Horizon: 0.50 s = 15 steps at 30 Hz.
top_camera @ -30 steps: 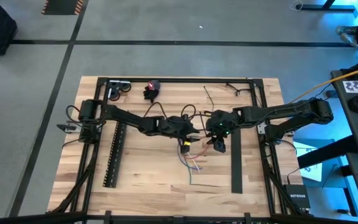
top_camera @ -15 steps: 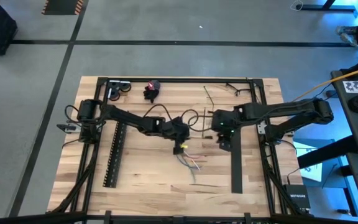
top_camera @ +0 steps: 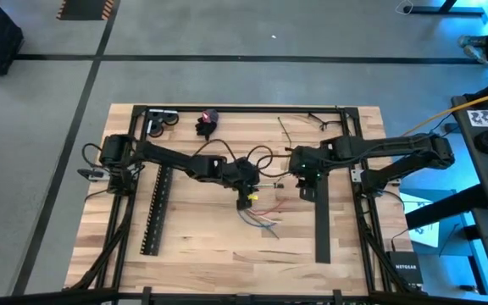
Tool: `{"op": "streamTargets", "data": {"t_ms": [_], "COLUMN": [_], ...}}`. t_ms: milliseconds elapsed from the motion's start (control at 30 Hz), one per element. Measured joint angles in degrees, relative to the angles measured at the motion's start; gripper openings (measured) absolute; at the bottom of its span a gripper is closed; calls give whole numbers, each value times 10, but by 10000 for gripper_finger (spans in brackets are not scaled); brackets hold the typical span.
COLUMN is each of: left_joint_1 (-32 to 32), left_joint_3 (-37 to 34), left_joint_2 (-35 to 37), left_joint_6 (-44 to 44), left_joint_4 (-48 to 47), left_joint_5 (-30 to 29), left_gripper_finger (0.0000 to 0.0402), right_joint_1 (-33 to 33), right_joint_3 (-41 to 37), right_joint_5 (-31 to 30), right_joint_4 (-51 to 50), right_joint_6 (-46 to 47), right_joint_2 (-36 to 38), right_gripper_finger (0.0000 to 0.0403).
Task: Ziptie cables
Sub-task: Wrap the cable wires with the black zip tie
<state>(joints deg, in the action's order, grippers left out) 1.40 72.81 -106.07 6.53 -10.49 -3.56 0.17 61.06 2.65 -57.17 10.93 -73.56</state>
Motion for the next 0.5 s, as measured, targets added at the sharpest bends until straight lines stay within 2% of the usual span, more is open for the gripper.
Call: {"op": "streamTargets", "data": {"t_ms": [167, 267, 367, 500], "left_joint_1": [-1, 0, 0, -11], "left_joint_3": [51, 73, 80, 79], "left_joint_2": [25, 47, 78, 125], "left_joint_6": [8, 21, 39, 44], "left_joint_4": [-117, -206, -270, -309], "left_joint_5": [0, 0, -5, -41], "left_gripper_finger": [152, 180, 193, 190], "right_joint_1": [-36, -68, -108, -185], "right_joint_3": [0, 0, -1, -3], "right_joint_5": [-48, -78, -108, -111], "right_joint_4": [2, 9, 38, 111], "right_joint_6": [-33, -58, -80, -88], "right_joint_2": [0, 0, 0, -2], "right_gripper_finger": [159, 159, 159, 159]}}
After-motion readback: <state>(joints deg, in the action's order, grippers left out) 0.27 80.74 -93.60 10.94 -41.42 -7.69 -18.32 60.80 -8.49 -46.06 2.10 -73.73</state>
